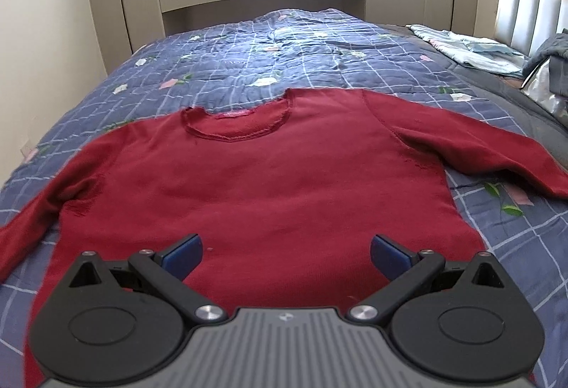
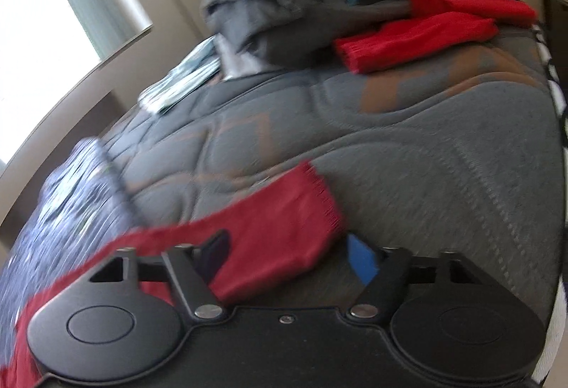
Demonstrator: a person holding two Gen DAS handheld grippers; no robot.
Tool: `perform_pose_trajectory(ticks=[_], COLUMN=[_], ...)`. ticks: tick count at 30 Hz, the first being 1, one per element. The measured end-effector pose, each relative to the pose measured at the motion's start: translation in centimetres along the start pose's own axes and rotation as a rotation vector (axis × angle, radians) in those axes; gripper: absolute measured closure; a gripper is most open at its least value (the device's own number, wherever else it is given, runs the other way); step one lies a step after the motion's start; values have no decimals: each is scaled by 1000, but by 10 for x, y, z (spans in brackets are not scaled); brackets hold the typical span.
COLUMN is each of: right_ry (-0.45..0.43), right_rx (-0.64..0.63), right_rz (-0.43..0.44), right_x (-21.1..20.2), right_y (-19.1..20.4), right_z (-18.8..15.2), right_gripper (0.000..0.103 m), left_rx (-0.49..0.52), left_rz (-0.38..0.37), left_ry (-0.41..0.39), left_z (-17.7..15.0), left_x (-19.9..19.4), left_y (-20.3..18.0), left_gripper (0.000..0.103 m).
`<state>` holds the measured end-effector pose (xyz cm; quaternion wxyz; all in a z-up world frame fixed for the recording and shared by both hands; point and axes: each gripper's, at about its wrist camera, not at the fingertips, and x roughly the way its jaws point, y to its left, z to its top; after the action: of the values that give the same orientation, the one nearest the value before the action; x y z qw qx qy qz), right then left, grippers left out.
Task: Fold small clothes
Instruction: 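Lift the cuff with the right tool and fold the sleeve across the body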
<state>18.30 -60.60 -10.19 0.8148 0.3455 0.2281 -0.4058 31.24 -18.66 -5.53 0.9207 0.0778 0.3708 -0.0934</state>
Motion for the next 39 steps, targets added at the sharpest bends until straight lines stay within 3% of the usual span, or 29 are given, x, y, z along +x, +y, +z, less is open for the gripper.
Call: perform_pose_trajectory(ticks=[2,4,6,14,17,23,28,33,39], right_ry=[-9,-18,-19,-75,-105,-128,-100,-25,77], right_rx=[67,96,101,6,-70,-247,-421,-591,-754], right_rz=[-28,-56,-80,-1,71,319,535,712,827], right_x=[4,8,11,-12,-27,-63,-92,-114,-131], right_y=[-6,-8,-6,34,73,188,297,393,452], right_z=[5,9,13,35,49,54,22,-39,-130], right_gripper=[59,83,94,97,97,98,98,98,98], left_rx=[16,29,29,-59,-78,-128,-176,-222,-287], left_rz=[35,63,84,45,27,23,50,94,154], left_ry=[7,9,23,27,35,24,7,-6,-21], left_z=[4,7,10,14,13,9,5,-1,-12], left_x=[-4,-8,-11,-29,-32,-40,-49,-60,-75], left_y=[3,7,13,58,74,108,142,179,220], left_gripper=[0,0,0,0,0,0,0,0,0])
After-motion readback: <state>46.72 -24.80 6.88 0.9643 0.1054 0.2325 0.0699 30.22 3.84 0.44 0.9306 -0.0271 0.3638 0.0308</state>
